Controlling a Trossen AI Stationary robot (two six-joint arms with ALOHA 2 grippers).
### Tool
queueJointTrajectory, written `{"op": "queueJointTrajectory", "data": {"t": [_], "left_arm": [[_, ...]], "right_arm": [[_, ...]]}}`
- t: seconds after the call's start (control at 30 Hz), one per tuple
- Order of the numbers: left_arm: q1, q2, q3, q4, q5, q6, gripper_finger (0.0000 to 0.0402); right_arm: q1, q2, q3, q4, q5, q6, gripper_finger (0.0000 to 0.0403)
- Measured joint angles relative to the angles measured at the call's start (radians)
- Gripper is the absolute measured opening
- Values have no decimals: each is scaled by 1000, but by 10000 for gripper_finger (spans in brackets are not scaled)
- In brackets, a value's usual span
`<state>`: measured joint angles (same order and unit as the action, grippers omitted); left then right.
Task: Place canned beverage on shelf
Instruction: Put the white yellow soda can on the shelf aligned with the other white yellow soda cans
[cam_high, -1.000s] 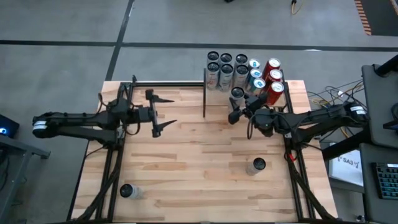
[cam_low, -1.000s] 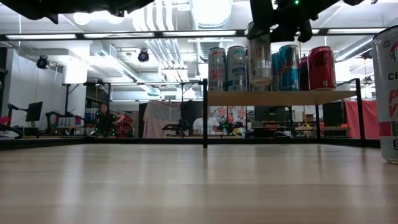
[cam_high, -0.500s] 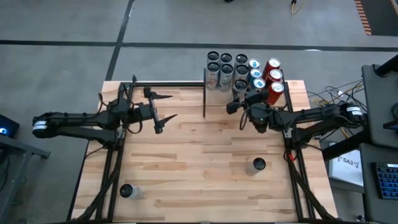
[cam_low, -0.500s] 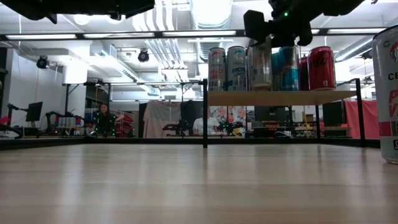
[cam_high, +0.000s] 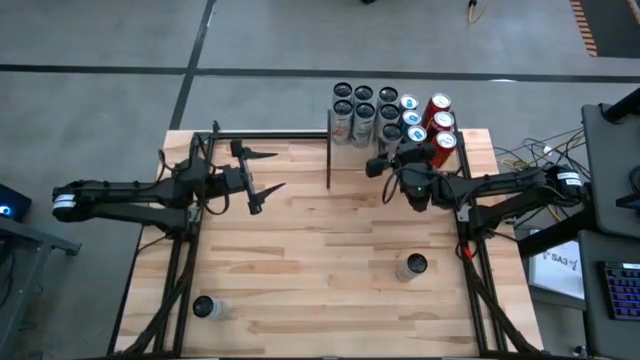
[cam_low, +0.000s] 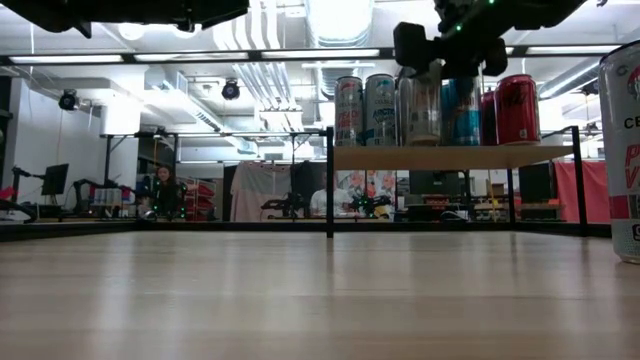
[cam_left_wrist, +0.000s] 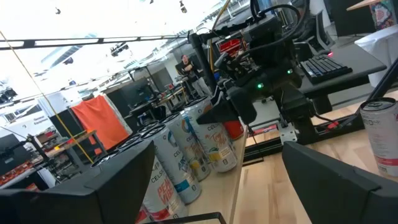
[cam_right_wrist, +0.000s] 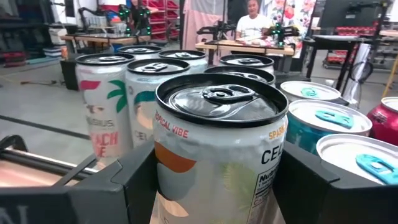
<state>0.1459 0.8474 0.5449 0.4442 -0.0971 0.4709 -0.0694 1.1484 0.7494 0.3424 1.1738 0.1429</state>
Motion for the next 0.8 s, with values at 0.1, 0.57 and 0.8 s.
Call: {"op": "queueJointTrajectory", "data": {"t": [0.1, 0.57, 0.8], "left_arm": [[0, 0, 0, 0, 0, 0, 338], [0, 0, 0, 3, -1, 4, 338], [0, 2, 0, 0, -1, 10, 338]], "right_arm": [[-6, 0, 0, 0, 1, 2, 238], [-30, 56, 1, 16, 31, 22, 252], [-30, 57, 1, 16, 34, 16, 279]]}}
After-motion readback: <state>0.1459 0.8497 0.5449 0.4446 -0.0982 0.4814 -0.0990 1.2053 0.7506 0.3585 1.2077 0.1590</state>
